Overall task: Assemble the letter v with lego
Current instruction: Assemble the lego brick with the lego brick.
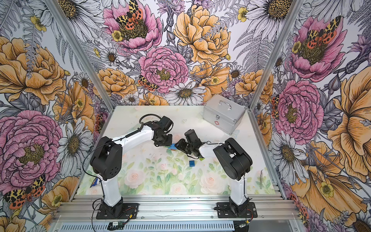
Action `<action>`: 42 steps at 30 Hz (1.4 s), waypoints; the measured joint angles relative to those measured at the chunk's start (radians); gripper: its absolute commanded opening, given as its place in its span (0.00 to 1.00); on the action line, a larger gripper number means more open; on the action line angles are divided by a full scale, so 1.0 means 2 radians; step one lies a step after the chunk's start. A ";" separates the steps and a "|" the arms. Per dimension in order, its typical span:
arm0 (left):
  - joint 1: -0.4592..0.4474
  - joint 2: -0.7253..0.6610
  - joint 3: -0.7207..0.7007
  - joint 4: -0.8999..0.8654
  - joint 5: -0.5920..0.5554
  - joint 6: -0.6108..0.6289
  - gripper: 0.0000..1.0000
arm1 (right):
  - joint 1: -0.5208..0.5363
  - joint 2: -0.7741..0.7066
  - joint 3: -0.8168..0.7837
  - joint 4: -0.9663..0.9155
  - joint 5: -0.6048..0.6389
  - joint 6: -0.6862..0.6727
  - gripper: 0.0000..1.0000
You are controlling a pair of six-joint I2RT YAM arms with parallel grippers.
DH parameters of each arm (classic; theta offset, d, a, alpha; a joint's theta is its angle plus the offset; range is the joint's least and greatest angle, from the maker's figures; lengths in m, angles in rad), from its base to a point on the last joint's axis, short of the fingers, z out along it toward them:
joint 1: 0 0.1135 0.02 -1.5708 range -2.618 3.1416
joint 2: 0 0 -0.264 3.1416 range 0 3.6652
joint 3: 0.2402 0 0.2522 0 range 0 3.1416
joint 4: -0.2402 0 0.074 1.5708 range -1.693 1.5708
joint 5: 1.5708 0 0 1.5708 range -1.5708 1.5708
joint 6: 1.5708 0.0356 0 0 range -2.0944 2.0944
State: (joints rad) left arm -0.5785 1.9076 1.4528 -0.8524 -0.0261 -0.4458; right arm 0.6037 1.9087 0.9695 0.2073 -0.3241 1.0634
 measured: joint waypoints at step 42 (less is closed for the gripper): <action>-0.003 0.007 0.001 0.011 -0.018 -0.003 0.09 | 0.000 0.002 0.007 -0.005 -0.004 -0.005 0.37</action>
State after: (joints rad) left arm -0.5850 1.9224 1.4548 -0.8295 -0.0612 -0.4522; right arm 0.6029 1.9133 0.9840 0.1970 -0.3317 1.0531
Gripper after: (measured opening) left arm 0.347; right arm 0.380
